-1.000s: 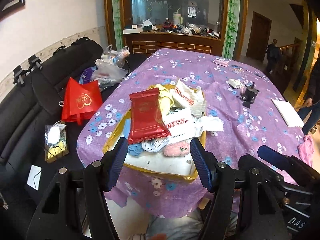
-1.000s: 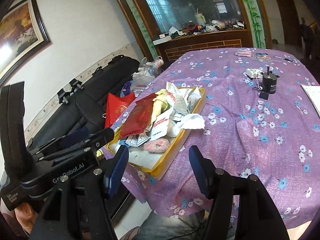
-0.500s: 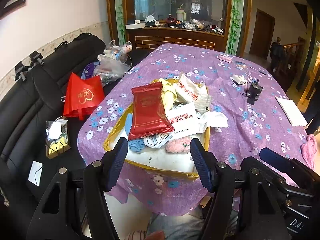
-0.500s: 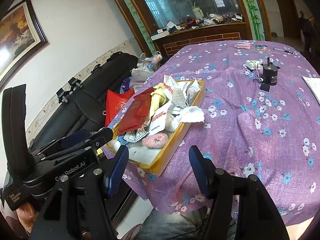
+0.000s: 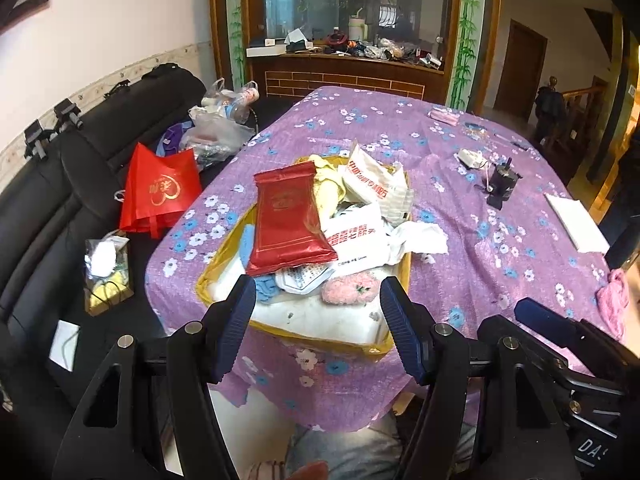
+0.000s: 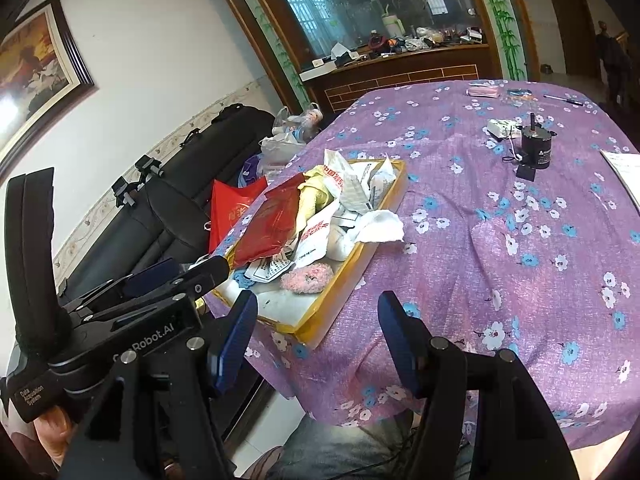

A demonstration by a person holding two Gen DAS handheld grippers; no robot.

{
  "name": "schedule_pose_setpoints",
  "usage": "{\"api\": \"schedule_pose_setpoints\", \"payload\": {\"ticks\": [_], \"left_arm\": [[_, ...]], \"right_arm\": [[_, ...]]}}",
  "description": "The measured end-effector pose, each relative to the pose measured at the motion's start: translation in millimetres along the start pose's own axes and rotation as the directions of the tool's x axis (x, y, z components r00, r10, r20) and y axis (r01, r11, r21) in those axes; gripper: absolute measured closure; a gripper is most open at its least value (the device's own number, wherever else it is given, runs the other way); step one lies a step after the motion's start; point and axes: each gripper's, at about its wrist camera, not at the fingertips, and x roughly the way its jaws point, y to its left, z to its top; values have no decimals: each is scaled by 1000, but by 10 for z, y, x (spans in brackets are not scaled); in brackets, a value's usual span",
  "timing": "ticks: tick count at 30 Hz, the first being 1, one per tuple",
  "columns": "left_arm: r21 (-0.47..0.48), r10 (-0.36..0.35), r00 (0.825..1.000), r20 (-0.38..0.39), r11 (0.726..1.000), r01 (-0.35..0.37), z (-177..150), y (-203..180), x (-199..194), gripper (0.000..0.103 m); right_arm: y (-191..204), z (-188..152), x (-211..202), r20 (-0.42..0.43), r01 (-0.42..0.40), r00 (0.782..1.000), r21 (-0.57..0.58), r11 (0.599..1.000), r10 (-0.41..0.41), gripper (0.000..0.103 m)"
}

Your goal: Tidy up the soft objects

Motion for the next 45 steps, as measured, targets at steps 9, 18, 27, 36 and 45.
{"api": "schedule_pose_setpoints", "payload": {"ticks": [9,18,27,36,45], "left_arm": [[-6,-53,997,-53,999,53,70,-150,328,38],[18,-139,985,-100,990,142,307,-486,691,38],[30,-268,937,-223,959,282,885,-1084,1280,38],[47,-334,894,-300,931,363,1903,-1976,2022,38],[44,-355,812,-463,906,421,2320,-2799,3293,38]], "right_arm": [[-424,85,160,-20,-6,1000,98,995,8,40],[-976,265,320,-35,-19,999,188,982,26,40],[-1620,889,376,-4,-38,999,193,980,39,40],[-2619,1671,435,66,-15,998,220,975,0,40],[-3193,1582,484,109,-12,994,360,933,-29,40]]}}
